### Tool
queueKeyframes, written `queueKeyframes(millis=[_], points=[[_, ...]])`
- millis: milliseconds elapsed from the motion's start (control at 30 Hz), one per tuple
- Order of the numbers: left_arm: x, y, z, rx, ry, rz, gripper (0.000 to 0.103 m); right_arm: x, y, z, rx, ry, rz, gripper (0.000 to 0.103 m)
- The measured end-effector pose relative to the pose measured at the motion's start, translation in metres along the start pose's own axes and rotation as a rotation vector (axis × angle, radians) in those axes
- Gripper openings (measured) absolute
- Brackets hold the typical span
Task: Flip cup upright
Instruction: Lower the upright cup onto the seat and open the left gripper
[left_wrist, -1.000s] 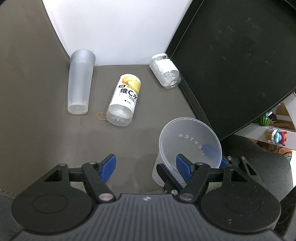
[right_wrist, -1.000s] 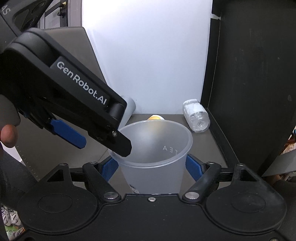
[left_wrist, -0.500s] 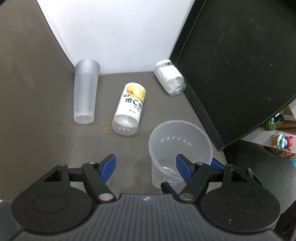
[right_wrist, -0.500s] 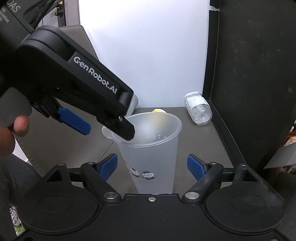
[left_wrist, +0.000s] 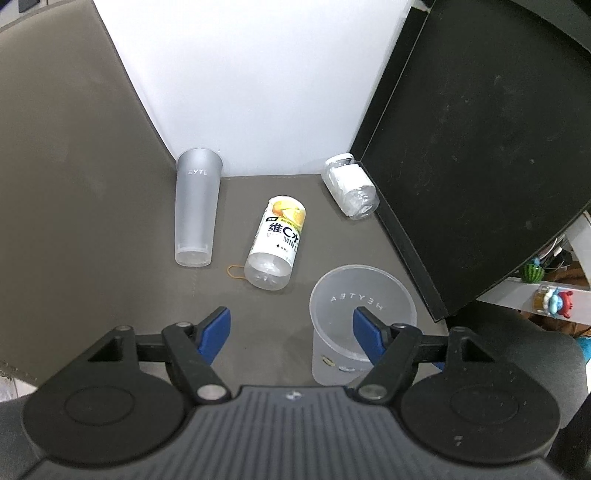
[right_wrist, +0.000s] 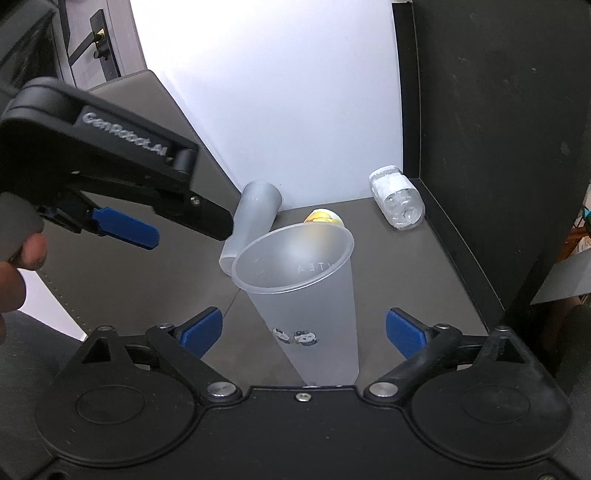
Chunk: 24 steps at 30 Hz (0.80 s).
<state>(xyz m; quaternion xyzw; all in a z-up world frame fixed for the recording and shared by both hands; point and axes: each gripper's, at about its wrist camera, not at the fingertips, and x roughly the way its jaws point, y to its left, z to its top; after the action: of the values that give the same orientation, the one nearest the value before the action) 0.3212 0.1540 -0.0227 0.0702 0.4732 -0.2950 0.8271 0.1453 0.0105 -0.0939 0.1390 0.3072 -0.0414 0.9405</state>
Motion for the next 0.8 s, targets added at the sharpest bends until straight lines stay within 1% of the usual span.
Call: queueKeyframes(millis=[167,400,500,633,800], points=[[-0.015,-0.002,-0.009,-0.011,-0.023,-0.005,0.073,-0.008,-0.004,0.002,0.030,0.003,0.023,0.098],[-0.037,0.001,-0.023,-0.031,-0.054,0.001,0.081,-0.019,-0.008,0.005,0.040,-0.006,0.034,0.103],[-0.046,0.003,-0.030,-0.045,-0.069,-0.011,0.083,-0.025,-0.008,0.004,0.029,-0.007,0.027,0.103],[-0.058,0.006,-0.040,-0.061,-0.081,-0.005,0.085,-0.038,-0.004,0.004,0.010,-0.012,0.019,0.103],[-0.073,0.014,-0.052,-0.091,-0.104,-0.008,0.087,-0.050,-0.005,0.007,-0.004,0.004,0.023,0.103]])
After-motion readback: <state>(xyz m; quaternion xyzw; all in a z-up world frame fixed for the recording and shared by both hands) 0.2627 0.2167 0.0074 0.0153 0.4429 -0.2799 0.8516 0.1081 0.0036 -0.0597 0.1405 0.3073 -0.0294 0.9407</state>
